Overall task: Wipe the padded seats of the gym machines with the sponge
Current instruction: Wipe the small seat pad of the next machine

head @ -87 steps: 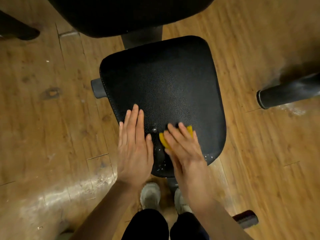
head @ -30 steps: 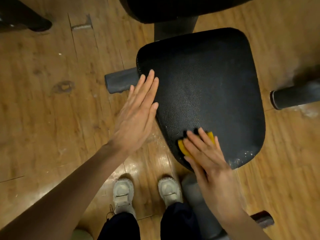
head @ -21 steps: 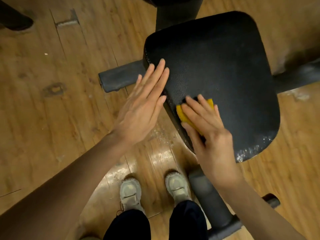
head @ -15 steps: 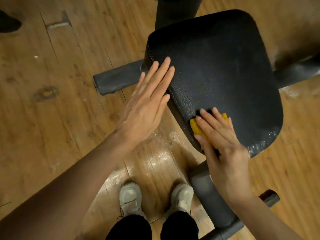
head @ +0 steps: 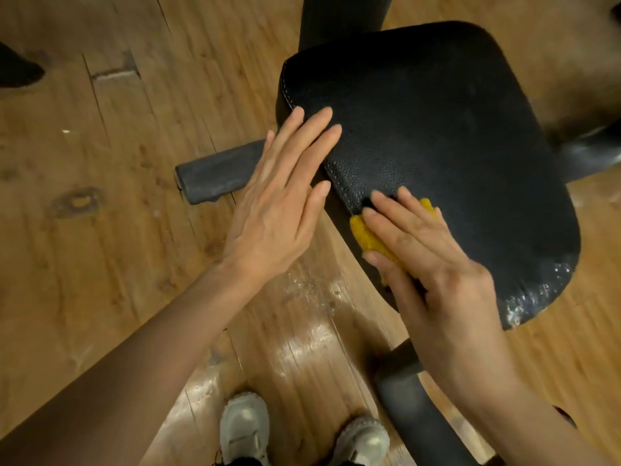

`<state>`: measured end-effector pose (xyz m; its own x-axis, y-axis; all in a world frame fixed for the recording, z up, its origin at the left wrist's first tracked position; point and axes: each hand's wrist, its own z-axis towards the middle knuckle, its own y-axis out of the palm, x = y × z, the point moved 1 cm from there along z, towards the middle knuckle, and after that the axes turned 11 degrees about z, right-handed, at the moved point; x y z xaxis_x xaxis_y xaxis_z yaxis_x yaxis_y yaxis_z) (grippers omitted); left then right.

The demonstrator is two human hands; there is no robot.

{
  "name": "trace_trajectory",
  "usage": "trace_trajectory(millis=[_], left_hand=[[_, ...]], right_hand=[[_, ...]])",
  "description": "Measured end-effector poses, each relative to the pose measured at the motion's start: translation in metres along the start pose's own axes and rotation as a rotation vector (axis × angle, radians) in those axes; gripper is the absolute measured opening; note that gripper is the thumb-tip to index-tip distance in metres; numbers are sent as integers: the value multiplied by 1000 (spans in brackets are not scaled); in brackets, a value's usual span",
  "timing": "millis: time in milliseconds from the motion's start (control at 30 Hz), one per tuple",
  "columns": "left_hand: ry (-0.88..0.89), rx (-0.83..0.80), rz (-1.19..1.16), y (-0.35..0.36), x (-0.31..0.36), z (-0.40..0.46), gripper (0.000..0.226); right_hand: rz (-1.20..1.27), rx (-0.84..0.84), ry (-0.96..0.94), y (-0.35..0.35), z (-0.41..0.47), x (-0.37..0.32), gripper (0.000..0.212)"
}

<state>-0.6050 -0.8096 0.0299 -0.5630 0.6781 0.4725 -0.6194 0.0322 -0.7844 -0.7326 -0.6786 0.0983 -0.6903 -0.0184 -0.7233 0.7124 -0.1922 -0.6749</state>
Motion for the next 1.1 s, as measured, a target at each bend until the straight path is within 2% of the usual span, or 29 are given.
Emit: trace_trajectory(millis=[67, 267, 433, 533, 633, 767, 900, 967, 1033, 1100], left_hand=[[0, 45, -24, 6, 0, 1, 47], [45, 179, -43, 21, -8, 0, 48], [62, 258, -78, 30, -9, -1, 48], [84, 281, -101, 33, -11, -3, 48], [106, 317, -100, 38, -14, -3, 45], [118, 360, -175, 45, -14, -1, 40], [125, 378, -230, 47, -15, -2, 39], [134, 365, -253, 45, -15, -2, 39], [148, 357, -240, 44, -16, -2, 39], [159, 363, -207, 44, -20, -2, 38]], right_hand=[[-12, -18, -35, -3, 9, 3, 40], [-67, -58, -136, -32, -38, 29, 40], [-47, -34, -141, -25, 4, 17, 39], [-171, -59, -213, -25, 13, 17, 40], [-288, -28, -289, -26, -17, 27, 46], [-308, 76, -367, -23, -42, 31, 44], [-652, 187, -478, 30, -6, 12, 35], [-822, 190, -475, 52, 7, 11, 42], [-928, 147, -468, 49, -7, 16, 51], [-969, 128, -494, 33, -40, 27, 45]])
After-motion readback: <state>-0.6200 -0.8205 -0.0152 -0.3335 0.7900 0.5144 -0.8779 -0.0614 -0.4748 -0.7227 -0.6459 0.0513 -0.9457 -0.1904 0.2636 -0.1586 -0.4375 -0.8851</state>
